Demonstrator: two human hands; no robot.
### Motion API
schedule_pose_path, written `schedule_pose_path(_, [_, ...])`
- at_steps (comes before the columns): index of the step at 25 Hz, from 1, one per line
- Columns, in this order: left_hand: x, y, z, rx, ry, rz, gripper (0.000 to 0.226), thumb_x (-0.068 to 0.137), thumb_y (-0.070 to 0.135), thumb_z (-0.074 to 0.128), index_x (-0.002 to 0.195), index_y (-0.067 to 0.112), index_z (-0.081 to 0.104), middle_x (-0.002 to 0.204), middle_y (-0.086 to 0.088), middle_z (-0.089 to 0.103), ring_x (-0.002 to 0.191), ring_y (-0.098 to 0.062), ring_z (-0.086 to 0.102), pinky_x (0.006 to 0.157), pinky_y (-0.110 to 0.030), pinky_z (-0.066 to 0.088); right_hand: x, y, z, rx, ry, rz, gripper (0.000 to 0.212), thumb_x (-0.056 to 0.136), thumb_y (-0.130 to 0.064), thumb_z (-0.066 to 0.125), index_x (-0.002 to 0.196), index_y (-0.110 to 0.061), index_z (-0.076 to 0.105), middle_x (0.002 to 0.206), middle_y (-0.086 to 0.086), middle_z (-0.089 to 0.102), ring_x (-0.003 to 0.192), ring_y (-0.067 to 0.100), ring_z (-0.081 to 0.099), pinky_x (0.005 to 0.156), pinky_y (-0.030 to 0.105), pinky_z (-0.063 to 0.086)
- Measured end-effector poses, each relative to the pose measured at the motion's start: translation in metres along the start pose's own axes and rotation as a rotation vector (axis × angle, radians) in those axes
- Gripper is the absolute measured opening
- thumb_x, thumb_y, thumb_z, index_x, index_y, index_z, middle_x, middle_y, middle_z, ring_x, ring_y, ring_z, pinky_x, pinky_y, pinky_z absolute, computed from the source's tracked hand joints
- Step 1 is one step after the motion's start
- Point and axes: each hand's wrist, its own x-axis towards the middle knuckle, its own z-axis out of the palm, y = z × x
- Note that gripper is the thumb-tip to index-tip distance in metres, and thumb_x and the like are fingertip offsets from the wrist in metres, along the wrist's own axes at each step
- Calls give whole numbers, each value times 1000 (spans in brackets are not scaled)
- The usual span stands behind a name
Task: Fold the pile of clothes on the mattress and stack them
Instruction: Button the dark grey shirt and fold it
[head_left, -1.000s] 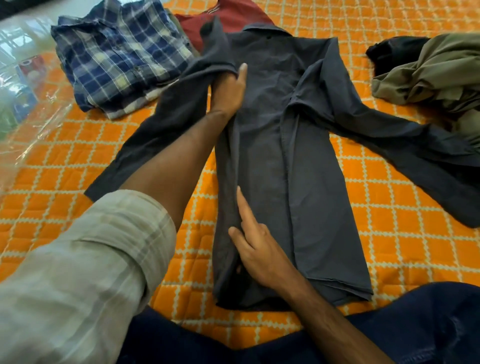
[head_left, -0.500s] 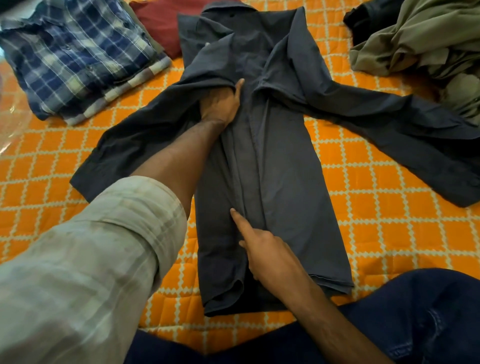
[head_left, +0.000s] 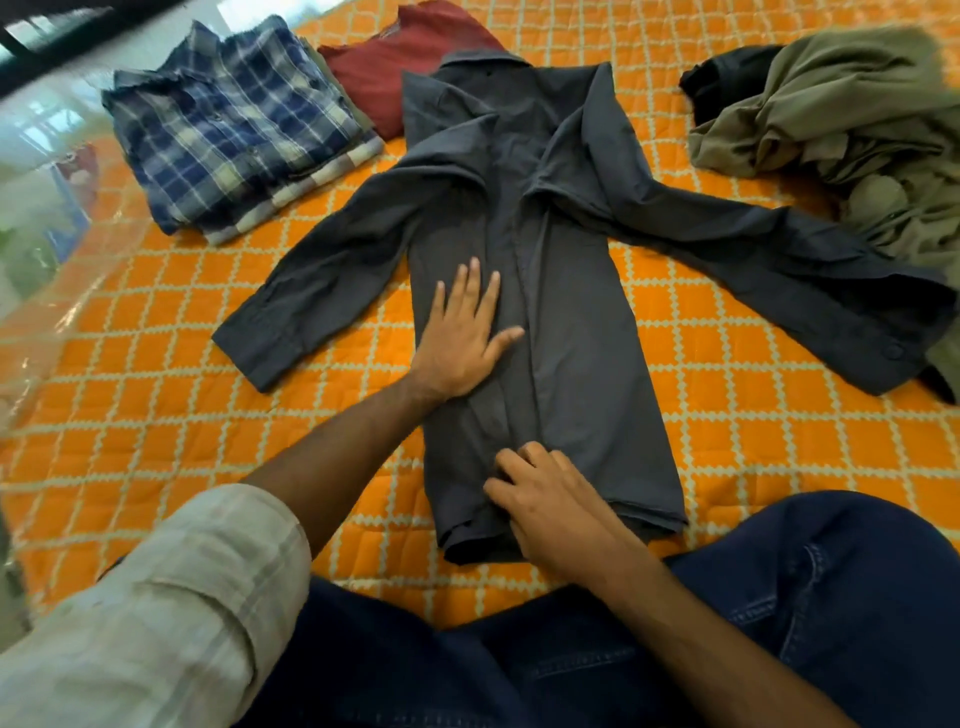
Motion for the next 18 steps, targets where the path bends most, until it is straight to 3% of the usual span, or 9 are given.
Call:
schedule_pose_path(3, [-67, 18, 3, 29, -27, 20, 94, 93, 74, -3, 160, 8, 4, 167, -19, -2, 155, -31, -5, 125, -50, 1, -22, 1, -7, 48, -108, -25, 36, 84, -10, 57, 116, -27, 63, 115, -1, 49, 105, 24, 45, 82, 37, 33])
schedule_pose_path(6, [-118, 37, 7, 13, -64, 47, 92, 94, 73, -1, 160, 8, 2, 167, -14, -5, 155, -28, -6, 126, -49, 0, -27, 5, -19, 258, -178, 13, 39, 85, -3, 53, 106, -31, 71, 114, -5, 53, 109, 19, 49, 88, 37, 38])
schedule_pose_path(9, [-147, 40, -7, -80, -82, 69, 80, 102, 54, 38, 160, 8, 10, 168, -13, 3, 155, -29, 7, 125, -48, 14, -25, 10, -15, 509, 87, 159, 24, 88, -7, 60, 104, -23, 65, 101, -3, 57, 100, 20, 58, 90, 44, 50])
schedule_pose_path(11, [-165, 37, -17, -130, -2, -94, 82, 93, 37, 65, 158, 11, 22, 163, -16, 18, 146, -36, 28, 116, -51, 32, -20, 3, -14, 558, 154, 343, 24, 94, -29, 65, 113, -21, 54, 103, -1, 59, 99, 21, 61, 87, 44, 52])
schedule_pose_path(14, [-183, 29, -27, -505, -78, -439, 91, 83, 26, 80, 153, 18, 24, 142, -14, 33, 128, -34, 46, 104, -46, 46, 0, -19, -13, 360, 108, 490, 56, 92, -55, 62, 127, -17, 41, 118, 9, 63, 108, 31, 64, 82, 42, 52])
schedule_pose_path(16, [-191, 27, -32, -646, -191, -427, 98, 77, 21, 86, 151, 22, 21, 138, -13, 41, 123, -31, 53, 96, -34, 53, 11, -28, -12, 303, 63, 499, 64, 94, -44, 64, 141, -16, 31, 122, 13, 65, 110, 34, 65, 85, 43, 53])
schedule_pose_path(18, [-198, 34, -34, -601, -224, -314, 97, 78, 18, 86, 150, 21, 21, 128, -16, 54, 113, -32, 61, 73, -15, 51, 11, -27, -9, 333, 55, 507, 63, 96, -31, 64, 146, -20, 26, 120, 16, 67, 108, 37, 66, 86, 45, 55])
